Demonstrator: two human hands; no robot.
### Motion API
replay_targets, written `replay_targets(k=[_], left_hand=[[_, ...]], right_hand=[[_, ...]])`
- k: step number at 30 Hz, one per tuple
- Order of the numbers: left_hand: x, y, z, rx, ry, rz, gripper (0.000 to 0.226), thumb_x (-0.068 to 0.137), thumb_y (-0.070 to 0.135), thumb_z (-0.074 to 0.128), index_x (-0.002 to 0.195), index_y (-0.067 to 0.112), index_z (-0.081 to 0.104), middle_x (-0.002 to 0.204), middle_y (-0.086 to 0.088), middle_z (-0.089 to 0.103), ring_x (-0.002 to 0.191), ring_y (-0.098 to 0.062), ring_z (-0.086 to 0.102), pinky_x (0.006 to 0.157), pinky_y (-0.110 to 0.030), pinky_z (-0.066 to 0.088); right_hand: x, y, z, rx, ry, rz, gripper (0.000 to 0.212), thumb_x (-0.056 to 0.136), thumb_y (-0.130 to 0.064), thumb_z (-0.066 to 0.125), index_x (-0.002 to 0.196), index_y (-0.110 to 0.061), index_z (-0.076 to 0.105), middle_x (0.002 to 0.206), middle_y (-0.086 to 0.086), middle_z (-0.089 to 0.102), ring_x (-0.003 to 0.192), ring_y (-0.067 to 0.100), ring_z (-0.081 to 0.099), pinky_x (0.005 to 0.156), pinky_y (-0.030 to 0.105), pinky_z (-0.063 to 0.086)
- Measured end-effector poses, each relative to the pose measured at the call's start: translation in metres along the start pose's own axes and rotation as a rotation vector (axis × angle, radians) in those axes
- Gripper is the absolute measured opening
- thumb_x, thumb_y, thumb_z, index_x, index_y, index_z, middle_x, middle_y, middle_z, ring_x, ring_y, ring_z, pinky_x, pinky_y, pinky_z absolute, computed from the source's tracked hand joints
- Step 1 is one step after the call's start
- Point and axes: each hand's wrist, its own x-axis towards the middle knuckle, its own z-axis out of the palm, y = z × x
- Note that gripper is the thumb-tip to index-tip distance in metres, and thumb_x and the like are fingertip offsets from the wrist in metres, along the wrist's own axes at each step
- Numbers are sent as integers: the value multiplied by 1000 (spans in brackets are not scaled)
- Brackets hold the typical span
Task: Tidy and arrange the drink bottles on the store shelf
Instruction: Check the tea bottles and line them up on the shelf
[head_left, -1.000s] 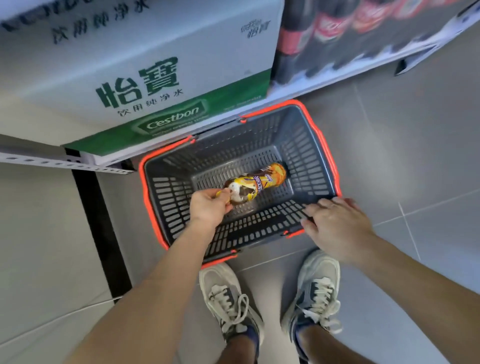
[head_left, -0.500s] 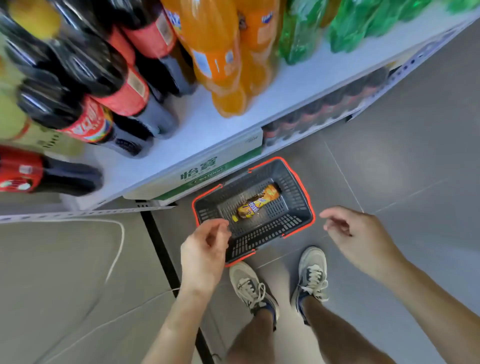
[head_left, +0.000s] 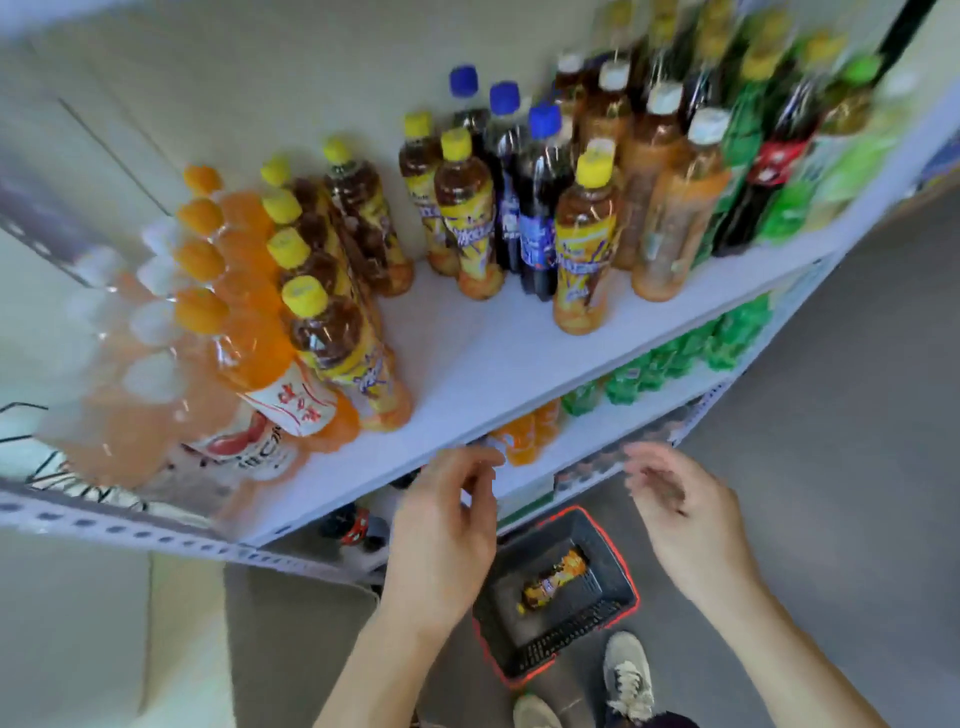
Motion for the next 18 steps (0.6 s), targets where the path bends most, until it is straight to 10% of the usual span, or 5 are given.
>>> replay_targets(k=[6,12,18], left_hand=[[68,49,-9,24,-39,54,31,94,4,53,117,23,64,103,8,58,60,-7,58,57,-17,42],[157,100,13,184,-114,233,50,92,2,54,141,7,49,144,-12,49,129,-30,47,103,-30,36],[223,117,45,421,-197,215,65,96,10,47,155,10,21,160,-14,26,140,-33,32,109,-35,23]], right_hand=[[69,-54,-7,32,-10,-145,44,90,-3,60,127,-25,51,125,-5,56,110,10,56,80,18,46],[153,-85,1,121,-129,-166,69,83,-13,66,136,-40,33,111,-29,54,106,11,56,86,28,45],[211,-82,16,108,-81,-240,80,77,-8,74,144,-25,32,122,-31,51,107,-7,54,92,24,47]])
